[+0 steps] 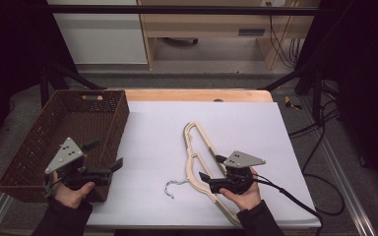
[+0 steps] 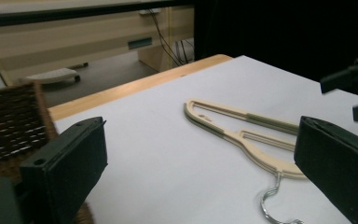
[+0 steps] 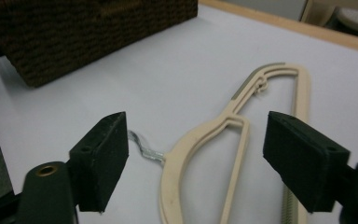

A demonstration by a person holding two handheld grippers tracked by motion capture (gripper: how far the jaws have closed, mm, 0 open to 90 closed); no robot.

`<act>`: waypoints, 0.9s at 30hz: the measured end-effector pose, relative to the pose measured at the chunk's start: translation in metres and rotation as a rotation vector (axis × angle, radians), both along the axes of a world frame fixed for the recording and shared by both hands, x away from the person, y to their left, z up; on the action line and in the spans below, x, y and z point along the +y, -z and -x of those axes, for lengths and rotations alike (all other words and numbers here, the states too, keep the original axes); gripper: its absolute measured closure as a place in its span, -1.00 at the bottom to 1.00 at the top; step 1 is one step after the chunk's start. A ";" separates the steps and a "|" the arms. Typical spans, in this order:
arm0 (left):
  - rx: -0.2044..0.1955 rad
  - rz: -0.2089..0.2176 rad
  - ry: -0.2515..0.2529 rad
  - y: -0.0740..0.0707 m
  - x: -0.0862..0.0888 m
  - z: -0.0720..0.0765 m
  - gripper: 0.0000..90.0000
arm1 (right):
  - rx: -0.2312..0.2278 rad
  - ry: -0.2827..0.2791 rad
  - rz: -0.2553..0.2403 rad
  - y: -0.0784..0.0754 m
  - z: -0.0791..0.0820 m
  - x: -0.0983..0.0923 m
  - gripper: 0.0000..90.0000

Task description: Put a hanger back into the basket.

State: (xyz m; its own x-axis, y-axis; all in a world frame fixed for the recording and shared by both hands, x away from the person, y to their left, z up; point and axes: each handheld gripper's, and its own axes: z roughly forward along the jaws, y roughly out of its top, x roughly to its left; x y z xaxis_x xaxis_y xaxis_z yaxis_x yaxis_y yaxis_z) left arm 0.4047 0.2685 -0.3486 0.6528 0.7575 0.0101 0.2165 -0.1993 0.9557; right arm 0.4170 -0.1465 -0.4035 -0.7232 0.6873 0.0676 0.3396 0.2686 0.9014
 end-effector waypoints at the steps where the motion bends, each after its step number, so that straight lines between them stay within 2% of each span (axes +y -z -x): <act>1: 0.006 -0.004 0.014 0.001 -0.005 -0.001 -0.93 | -0.008 0.008 -0.022 -0.002 0.000 -0.004 -0.63; 2: 0.023 -0.013 0.037 0.005 -0.016 -0.003 -0.92 | -0.015 0.019 -0.042 -0.004 0.001 -0.008 -0.65; 4: 0.031 -0.019 0.050 0.006 -0.022 -0.004 -0.90 | -0.028 0.047 -0.082 -0.008 0.001 -0.017 -0.71; 8: 0.069 -0.062 0.092 0.016 -0.044 -0.009 -0.88 | -0.060 0.070 -0.109 -0.013 0.004 -0.030 -0.76; 9: 0.094 -0.083 0.115 0.022 -0.057 -0.012 -0.87 | -0.066 0.078 -0.114 -0.016 0.006 -0.035 -0.77; 10: 0.094 -0.083 0.115 0.022 -0.057 -0.012 -0.86 | -0.071 0.081 -0.120 -0.017 0.006 -0.038 -0.77; 16: 0.158 -0.143 0.191 0.039 -0.094 -0.021 -0.80 | -0.077 0.089 -0.121 -0.019 0.013 -0.046 -0.78; 21: 0.207 -0.217 0.242 0.055 -0.126 -0.032 -0.68 | -0.072 0.098 -0.118 -0.018 0.018 -0.055 -0.79; 23: 0.213 -0.226 0.248 0.058 -0.130 -0.033 -0.65 | -0.073 0.102 -0.121 -0.018 0.018 -0.056 -0.79; 27: 0.267 -0.232 0.269 0.072 -0.143 -0.040 -0.49 | -0.078 0.104 -0.121 -0.018 0.019 -0.059 -0.80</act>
